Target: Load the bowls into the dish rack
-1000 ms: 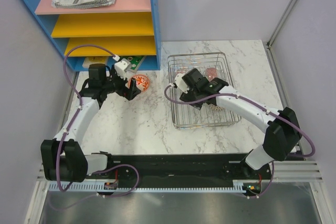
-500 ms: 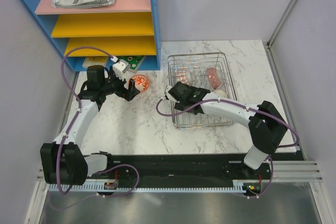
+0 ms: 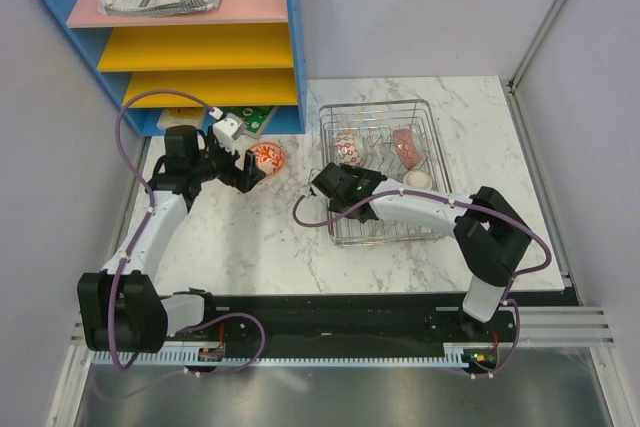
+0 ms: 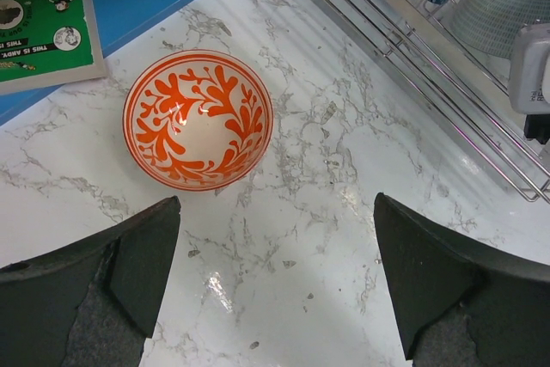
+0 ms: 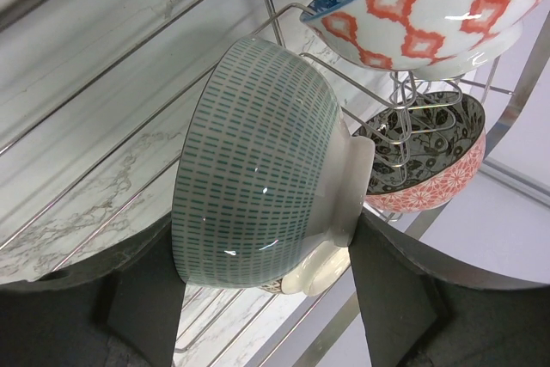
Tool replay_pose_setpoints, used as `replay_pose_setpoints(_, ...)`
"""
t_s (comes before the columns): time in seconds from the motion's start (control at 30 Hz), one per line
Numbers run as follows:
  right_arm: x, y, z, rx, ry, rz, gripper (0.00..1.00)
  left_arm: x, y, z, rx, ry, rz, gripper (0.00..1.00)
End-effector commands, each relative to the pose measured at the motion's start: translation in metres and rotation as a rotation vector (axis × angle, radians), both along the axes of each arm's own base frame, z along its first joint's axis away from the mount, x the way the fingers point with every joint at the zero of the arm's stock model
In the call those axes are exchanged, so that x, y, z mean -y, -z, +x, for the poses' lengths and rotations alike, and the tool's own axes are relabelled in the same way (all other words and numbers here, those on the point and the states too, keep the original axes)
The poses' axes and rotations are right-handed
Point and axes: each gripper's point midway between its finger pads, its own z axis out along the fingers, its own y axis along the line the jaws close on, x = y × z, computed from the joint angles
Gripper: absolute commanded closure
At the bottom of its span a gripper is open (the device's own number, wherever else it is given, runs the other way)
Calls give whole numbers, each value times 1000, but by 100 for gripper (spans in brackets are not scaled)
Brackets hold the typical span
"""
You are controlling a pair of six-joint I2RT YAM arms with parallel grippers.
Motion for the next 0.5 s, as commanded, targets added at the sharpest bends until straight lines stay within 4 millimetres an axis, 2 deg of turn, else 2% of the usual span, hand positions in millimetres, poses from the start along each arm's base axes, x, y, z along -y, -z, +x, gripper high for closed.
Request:
replay_pose_setpoints(0.0,-9,-7,9,43,4,6,100,2,-11,2,36,2,-34,0)
replay_pose_setpoints(0.13,-10,0,5,28,-6,-17,97,3,-11,2,34,3,-35,0)
replay_pose_setpoints(0.23,-10,2,3,15,-8,-18,84,3,-11,1,36,2,-37,0)
replay_pose_setpoints(0.27,-11,3,3,12,-10,-18,72,3,-11,1,38,2,-37,0)
replay_pose_setpoints(0.37,-10,8,-1,-18,-11,-24,59,3,-10,1,36,3,-35,0)
replay_pose_setpoints(0.47,-13,13,-4,-49,-13,-10,55,2,-12,1,45,-1,-34,0)
